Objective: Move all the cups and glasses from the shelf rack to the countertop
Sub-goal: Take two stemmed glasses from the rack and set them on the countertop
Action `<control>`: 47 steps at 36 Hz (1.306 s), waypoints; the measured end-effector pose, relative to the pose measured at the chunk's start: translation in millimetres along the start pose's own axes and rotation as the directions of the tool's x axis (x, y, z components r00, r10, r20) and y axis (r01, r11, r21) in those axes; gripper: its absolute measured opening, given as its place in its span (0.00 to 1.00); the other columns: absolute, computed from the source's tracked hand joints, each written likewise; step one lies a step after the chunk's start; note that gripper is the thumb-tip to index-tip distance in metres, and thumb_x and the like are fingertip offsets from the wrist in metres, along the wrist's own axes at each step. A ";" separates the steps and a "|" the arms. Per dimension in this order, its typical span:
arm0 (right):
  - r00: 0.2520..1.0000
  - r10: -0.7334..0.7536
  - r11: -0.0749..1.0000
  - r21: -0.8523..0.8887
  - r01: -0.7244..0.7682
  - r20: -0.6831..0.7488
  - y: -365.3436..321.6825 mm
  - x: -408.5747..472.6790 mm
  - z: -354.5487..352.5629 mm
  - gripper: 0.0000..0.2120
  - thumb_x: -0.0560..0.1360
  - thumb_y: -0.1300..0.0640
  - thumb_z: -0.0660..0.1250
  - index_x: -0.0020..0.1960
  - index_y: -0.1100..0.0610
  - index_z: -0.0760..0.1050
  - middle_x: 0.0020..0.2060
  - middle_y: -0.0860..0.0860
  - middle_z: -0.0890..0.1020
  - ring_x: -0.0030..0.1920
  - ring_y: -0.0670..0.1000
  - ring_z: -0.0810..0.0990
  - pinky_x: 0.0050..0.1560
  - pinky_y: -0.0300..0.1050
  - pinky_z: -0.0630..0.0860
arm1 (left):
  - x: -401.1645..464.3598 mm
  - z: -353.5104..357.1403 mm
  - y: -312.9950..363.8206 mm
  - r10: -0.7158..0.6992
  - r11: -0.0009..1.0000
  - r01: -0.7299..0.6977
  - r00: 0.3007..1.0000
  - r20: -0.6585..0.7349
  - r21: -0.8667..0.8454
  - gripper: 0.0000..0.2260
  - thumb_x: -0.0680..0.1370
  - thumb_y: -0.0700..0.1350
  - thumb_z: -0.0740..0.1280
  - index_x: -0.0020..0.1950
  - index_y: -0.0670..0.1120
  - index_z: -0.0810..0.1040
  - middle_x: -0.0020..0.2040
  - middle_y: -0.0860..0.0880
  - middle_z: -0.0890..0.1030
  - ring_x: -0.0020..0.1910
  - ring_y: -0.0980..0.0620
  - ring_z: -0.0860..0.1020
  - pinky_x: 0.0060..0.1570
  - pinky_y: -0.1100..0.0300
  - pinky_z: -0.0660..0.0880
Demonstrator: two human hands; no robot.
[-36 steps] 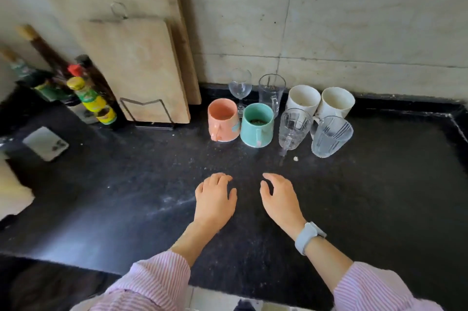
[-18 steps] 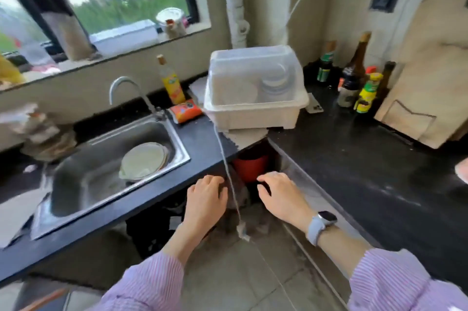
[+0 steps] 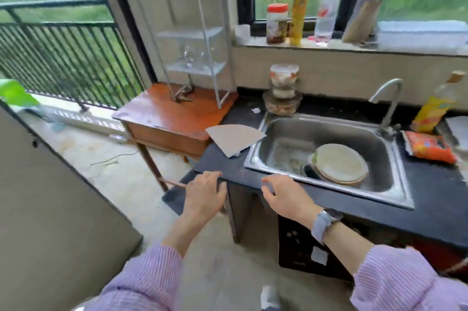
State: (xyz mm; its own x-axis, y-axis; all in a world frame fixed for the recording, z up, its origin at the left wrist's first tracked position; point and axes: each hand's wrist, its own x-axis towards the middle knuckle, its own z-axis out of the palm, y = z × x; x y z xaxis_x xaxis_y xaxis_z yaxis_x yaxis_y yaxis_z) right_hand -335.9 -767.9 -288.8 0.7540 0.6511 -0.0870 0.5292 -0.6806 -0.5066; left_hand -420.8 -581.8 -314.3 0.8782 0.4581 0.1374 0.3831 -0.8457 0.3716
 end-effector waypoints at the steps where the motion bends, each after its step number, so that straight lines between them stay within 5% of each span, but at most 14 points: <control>1: 0.999 -0.027 1.000 0.001 0.027 0.020 -10.1 17.5 5.7 0.16 0.77 0.53 0.57 0.60 0.60 0.73 0.59 0.58 0.78 0.61 0.59 0.74 0.60 0.54 0.71 | 4.4 -3.1 -14.6 -0.043 0.999 0.043 0.999 -0.002 -0.004 0.16 0.77 0.47 0.62 0.63 0.46 0.74 0.60 0.44 0.78 0.60 0.43 0.75 0.58 0.49 0.71; 11: 0.957 -0.281 0.960 0.029 0.280 0.072 -84.1 216.2 24.0 0.14 0.76 0.53 0.57 0.54 0.58 0.75 0.53 0.57 0.81 0.55 0.59 0.77 0.57 0.52 0.73 | 132.4 -54.6 -115.1 -0.269 0.963 0.270 0.960 -0.074 0.004 0.16 0.78 0.48 0.59 0.64 0.47 0.72 0.63 0.46 0.76 0.62 0.44 0.71 0.61 0.49 0.67; 16: 0.957 -0.285 0.957 0.067 0.281 0.059 -117.8 303.6 15.5 0.19 0.77 0.51 0.58 0.64 0.58 0.72 0.62 0.55 0.77 0.63 0.56 0.74 0.66 0.49 0.70 | 203.5 -81.5 -139.6 -0.273 0.961 0.265 0.952 -0.136 -0.072 0.14 0.78 0.49 0.59 0.61 0.47 0.74 0.60 0.46 0.77 0.61 0.46 0.72 0.61 0.48 0.69; 25: 0.962 -0.274 0.958 0.091 0.272 0.006 -164.9 412.0 32.2 0.19 0.78 0.53 0.57 0.67 0.58 0.68 0.65 0.56 0.75 0.66 0.55 0.72 0.68 0.49 0.68 | 311.7 -97.6 -199.4 -0.242 0.957 0.206 0.955 -0.170 -0.205 0.15 0.79 0.46 0.59 0.63 0.43 0.73 0.61 0.44 0.76 0.61 0.47 0.73 0.61 0.54 0.69; 36: 0.983 0.024 0.917 0.395 0.051 -0.181 -210.0 543.9 57.6 0.19 0.78 0.55 0.58 0.68 0.58 0.65 0.63 0.55 0.74 0.63 0.52 0.73 0.66 0.46 0.68 | 474.1 -87.7 -279.9 -0.056 0.922 0.001 0.990 -0.131 -0.386 0.18 0.77 0.44 0.63 0.66 0.44 0.69 0.57 0.48 0.76 0.50 0.57 0.73 0.47 0.72 0.63; 44: 0.879 0.296 0.809 0.588 -0.023 -0.373 -204.0 628.9 61.0 0.22 0.78 0.54 0.59 0.70 0.56 0.60 0.66 0.52 0.70 0.64 0.48 0.70 0.59 0.38 0.65 | 579.4 -70.9 -293.7 0.007 0.788 -0.022 1.000 -0.027 -0.615 0.28 0.76 0.48 0.64 0.73 0.45 0.58 0.71 0.46 0.66 0.65 0.51 0.68 0.64 0.55 0.67; 47: 0.820 0.325 0.802 0.597 0.024 -0.470 -196.1 653.3 61.0 0.21 0.78 0.56 0.60 0.69 0.57 0.62 0.63 0.52 0.71 0.60 0.43 0.69 0.53 0.26 0.64 | 610.6 -58.7 -290.8 0.007 0.728 -0.006 1.000 -0.002 -0.686 0.29 0.77 0.48 0.64 0.73 0.46 0.55 0.72 0.45 0.64 0.69 0.48 0.65 0.67 0.48 0.66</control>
State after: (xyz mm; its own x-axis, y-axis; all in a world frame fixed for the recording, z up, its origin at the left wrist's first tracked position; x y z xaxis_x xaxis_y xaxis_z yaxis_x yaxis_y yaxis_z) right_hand 29.1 -188.6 -298.6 0.9737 0.1547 0.1671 0.2104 -0.3301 -0.9202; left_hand -12.8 -40.1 -284.5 0.8802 0.4529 0.1416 0.0769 -0.4306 0.8993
